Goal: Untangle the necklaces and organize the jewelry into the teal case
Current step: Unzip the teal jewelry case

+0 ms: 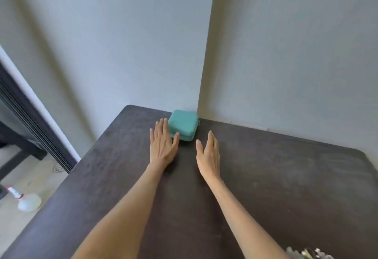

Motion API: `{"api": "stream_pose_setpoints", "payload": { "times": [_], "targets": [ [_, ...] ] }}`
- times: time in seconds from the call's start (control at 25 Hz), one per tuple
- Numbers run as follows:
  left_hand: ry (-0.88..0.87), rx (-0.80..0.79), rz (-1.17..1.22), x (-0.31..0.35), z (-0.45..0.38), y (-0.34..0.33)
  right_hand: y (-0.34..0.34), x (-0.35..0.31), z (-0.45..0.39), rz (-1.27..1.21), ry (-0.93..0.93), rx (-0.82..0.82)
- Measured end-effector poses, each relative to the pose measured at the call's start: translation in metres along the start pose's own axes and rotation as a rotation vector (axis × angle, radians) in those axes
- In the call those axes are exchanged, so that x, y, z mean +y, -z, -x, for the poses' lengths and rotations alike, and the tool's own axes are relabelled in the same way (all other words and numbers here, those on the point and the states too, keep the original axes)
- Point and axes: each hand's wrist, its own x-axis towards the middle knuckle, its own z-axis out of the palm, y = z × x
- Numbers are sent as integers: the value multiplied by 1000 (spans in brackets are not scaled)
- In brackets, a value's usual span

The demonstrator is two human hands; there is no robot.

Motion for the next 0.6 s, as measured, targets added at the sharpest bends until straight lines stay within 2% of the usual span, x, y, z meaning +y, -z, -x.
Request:
{"api": "stream_pose_setpoints", "payload": {
  "times": [0.08,0.24,0.44,0.6],
  "targets": [
    [-4,41,162,1,-15,-12,-16,1,-16,-53,48,28],
    [123,59,652,10,-27,-23,-37,-4,-38,-217,13,-26],
    [125,75,644,19,15,-3,-20,-11,2,-342,-16,51],
    [89,83,658,32,103,13,9,-1,88,-317,17,148]
  ]
}}
